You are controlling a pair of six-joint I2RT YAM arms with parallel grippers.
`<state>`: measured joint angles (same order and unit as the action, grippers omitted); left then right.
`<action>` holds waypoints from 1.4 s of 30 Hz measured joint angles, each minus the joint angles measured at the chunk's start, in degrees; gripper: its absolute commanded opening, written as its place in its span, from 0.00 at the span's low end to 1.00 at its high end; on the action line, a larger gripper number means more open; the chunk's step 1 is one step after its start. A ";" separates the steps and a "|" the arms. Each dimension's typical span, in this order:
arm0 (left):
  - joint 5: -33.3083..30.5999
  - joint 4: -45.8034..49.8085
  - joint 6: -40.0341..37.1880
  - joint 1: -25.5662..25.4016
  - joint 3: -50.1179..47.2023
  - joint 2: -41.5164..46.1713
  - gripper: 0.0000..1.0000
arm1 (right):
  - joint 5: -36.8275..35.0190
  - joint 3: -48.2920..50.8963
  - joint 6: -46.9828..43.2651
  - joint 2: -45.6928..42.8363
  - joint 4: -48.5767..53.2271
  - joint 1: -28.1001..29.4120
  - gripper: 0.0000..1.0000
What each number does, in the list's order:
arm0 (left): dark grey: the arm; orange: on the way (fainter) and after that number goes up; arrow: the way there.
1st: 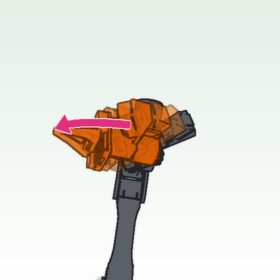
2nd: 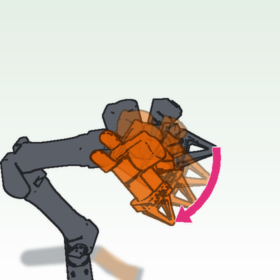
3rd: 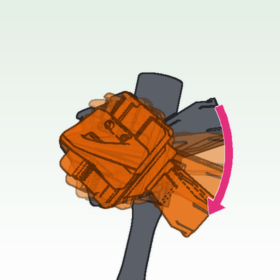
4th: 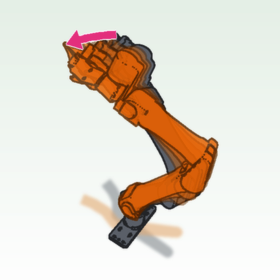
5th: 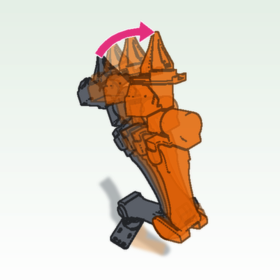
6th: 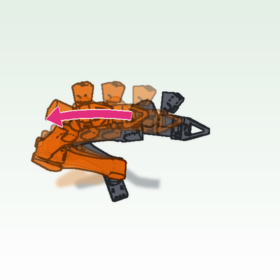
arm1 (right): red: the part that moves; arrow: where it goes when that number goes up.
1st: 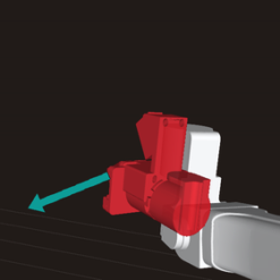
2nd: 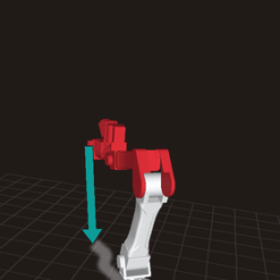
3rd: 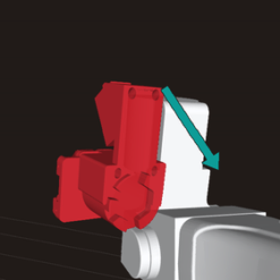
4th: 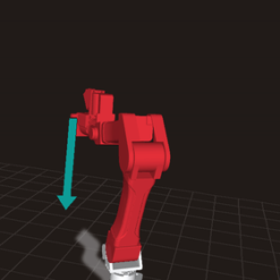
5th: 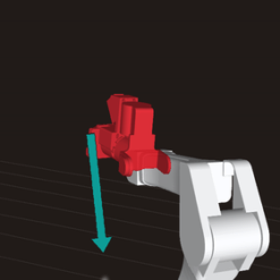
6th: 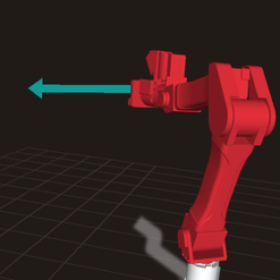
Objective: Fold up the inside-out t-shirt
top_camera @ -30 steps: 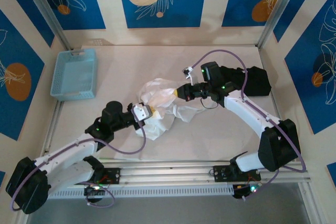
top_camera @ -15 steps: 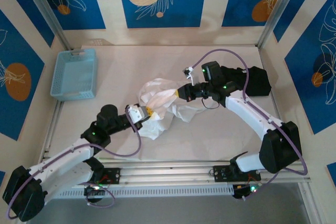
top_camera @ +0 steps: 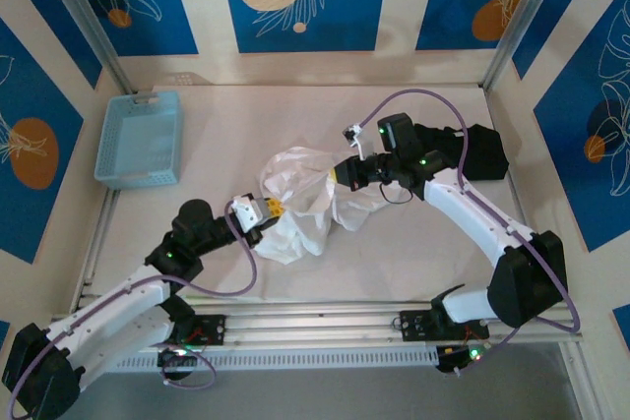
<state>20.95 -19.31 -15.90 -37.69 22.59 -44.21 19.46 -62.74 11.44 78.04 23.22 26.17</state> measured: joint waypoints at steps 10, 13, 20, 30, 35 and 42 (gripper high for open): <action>-0.13 5.84 0.31 -2.19 1.75 -0.26 0.00 | -17.42 -3.80 -2.19 -1.36 13.22 6.19 0.00; 0.22 6.93 -0.79 -6.58 1.75 -1.64 0.00 | -24.90 -3.28 -0.57 -2.95 18.16 7.26 0.00; -1.75 3.67 -3.87 -19.43 4.57 -20.94 0.00 | -34.62 2.69 7.19 -7.54 24.50 7.85 0.12; -2.16 -7.58 -1.70 -26.18 12.52 -43.93 0.47 | -40.04 10.38 13.66 -13.57 26.62 7.15 0.43; -7.69 -6.47 6.49 -22.77 7.65 -32.83 0.65 | -33.44 10.40 9.90 -16.37 16.24 7.15 0.57; -18.60 13.81 30.23 -3.61 7.17 -15.26 0.67 | -23.96 2.91 6.19 5.35 2.32 9.92 0.72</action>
<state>2.35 -5.50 14.33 -41.30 29.76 -59.46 -4.49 -59.83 17.63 83.40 25.54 36.10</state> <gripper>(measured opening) 0.667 0.693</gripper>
